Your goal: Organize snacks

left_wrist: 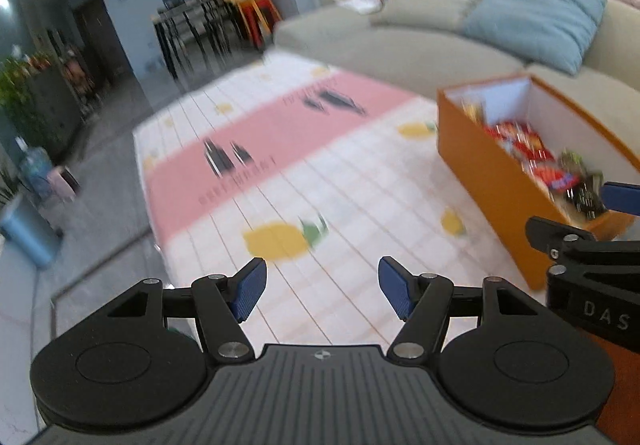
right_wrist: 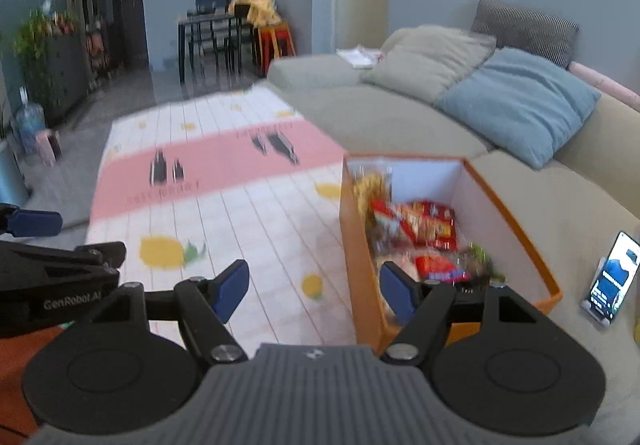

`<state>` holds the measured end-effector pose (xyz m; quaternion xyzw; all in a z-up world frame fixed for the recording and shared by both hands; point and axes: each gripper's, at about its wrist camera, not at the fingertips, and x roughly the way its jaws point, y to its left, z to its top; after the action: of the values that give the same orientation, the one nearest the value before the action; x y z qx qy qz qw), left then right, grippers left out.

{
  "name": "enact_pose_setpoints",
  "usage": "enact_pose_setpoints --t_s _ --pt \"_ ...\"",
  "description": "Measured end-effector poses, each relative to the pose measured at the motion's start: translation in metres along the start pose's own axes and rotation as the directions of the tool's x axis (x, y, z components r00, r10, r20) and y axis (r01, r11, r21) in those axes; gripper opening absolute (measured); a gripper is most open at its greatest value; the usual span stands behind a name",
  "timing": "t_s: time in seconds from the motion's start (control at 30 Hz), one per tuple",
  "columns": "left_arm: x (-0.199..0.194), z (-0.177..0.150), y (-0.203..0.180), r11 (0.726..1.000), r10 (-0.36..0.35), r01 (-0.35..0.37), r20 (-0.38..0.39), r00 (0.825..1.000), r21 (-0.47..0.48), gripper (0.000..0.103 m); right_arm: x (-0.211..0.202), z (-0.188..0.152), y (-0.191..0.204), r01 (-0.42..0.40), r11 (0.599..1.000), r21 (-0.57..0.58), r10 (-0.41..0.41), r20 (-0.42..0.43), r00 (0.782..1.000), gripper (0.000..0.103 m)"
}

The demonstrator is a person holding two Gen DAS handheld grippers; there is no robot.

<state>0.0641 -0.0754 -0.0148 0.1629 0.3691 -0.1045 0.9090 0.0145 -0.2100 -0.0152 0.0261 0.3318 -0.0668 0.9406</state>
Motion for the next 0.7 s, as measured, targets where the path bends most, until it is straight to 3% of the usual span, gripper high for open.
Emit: enact_pose_setpoints --t_s 0.23,0.7 --pt "0.011 -0.022 0.004 1.000 0.002 -0.002 -0.057 0.998 0.003 0.076 0.020 -0.018 0.003 -0.003 1.000 -0.007 0.003 -0.097 0.995 0.071" --pt "0.015 -0.023 0.007 1.000 0.008 -0.008 -0.063 0.998 -0.001 0.076 0.029 -0.017 0.008 -0.002 1.000 -0.011 0.001 -0.112 0.994 0.071"
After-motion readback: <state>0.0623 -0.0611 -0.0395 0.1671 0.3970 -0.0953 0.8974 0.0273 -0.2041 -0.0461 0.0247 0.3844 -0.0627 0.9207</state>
